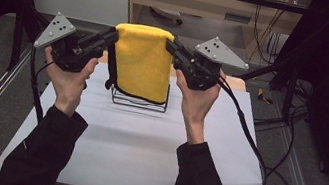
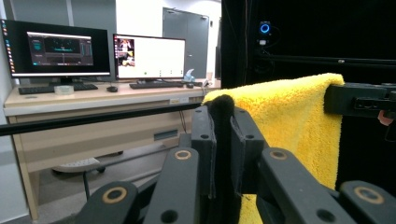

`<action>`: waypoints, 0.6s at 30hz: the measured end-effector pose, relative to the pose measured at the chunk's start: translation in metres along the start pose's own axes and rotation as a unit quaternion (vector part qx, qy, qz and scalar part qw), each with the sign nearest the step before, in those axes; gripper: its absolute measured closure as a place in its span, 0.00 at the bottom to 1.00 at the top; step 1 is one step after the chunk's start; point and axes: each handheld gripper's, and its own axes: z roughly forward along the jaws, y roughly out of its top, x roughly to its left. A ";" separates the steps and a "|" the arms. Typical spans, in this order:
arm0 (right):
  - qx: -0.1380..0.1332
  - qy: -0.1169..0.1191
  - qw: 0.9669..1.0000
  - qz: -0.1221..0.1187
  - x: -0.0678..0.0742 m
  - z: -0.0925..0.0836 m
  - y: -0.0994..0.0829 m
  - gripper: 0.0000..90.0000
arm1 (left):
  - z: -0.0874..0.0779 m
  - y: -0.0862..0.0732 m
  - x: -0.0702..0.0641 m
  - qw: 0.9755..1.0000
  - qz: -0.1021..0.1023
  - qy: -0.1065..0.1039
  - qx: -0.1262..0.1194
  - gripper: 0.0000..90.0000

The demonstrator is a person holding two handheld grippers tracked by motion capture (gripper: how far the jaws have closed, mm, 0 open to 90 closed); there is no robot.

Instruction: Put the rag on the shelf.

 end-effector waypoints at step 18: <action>-0.023 -0.014 1.000 -0.011 -0.011 0.019 0.035 0.94 | 0.014 0.037 0.011 1.000 0.009 0.004 -0.014 0.90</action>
